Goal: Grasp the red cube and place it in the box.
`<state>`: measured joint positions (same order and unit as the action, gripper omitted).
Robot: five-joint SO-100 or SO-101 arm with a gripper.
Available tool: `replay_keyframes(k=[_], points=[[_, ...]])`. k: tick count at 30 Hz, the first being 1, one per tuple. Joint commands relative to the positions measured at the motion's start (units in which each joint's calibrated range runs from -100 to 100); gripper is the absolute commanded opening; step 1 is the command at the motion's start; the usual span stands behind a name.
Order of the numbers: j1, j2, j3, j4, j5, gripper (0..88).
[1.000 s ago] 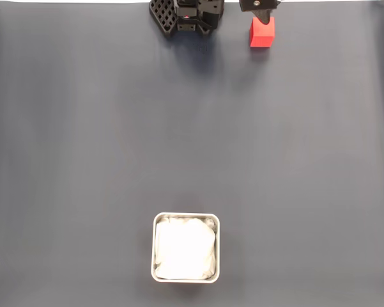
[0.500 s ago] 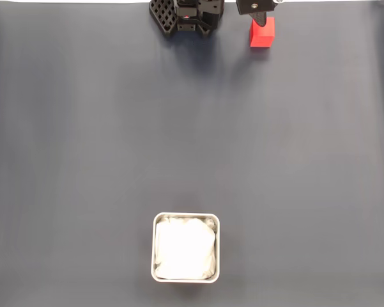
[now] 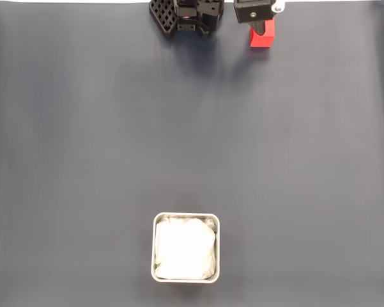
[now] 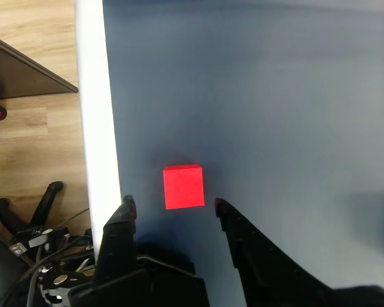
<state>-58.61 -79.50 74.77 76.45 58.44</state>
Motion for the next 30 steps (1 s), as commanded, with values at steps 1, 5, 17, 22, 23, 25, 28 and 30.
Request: replay_keyframes(k=[1, 5, 17, 22, 23, 25, 28, 30], points=[[0.79, -1.0, 0.59, -1.53, 0.73, 30.3], [0.79, -0.91, 1.78, -3.58, 1.03, 31.1], [0.86, 2.3, 3.88, -8.5, 1.37, 32.0], [0.86, 3.25, 4.7, -10.14, 1.47, 32.1], [0.86, 3.42, 4.97, -10.47, 1.51, 32.1], [0.86, 3.86, 5.34, -11.04, 1.51, 32.2], [0.86, 4.46, 5.79, -11.78, 1.56, 32.3], [0.86, 4.89, 6.16, -12.27, 1.56, 32.3]])
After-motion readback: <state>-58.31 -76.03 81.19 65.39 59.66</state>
